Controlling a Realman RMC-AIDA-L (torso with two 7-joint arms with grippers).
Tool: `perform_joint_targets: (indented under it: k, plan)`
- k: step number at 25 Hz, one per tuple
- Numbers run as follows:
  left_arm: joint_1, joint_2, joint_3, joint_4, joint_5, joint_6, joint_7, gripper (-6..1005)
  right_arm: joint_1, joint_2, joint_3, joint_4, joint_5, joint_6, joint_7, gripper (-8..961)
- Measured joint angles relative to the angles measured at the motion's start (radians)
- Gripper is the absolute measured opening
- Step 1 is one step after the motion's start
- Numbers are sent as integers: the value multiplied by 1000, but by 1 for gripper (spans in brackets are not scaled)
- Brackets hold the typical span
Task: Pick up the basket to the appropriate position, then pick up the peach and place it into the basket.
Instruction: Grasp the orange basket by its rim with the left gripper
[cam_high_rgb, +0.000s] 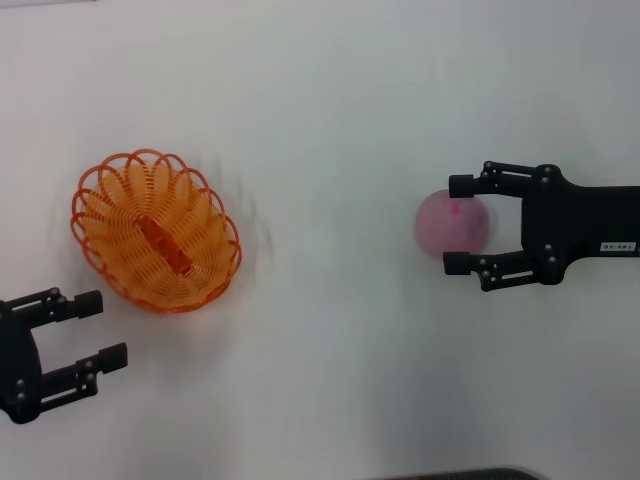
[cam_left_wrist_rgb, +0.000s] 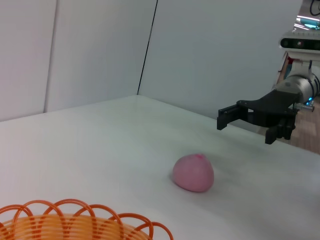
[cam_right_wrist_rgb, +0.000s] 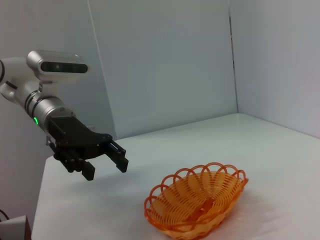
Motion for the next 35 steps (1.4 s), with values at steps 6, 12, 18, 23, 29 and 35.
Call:
perform_joint_targets:
  k: [6,12,18,23,29,35]
  plan:
    - [-2,2,0,0,0,0,-7,655,4,1,0,0,-3,-2,1,944]
    - [-4,3,0,0,0,1,-7,657,6,1,-1,0,-4,-2,2,944]
    - [-4,3,0,0,0,1,-7,657,6,1,-2,0,-4,0,2,944]
    - [-4,3,0,0,0,3,-7,657,6,1,-3,0,-4,1,2,944]
    - [-6,2,-1,0,0,6,-11,656,6,1,-3,0,-4,2,2,943]
    - [-40,5,-6,-3,-43,-7,-117,656,6,1,-3,0,-4,4,2,943]
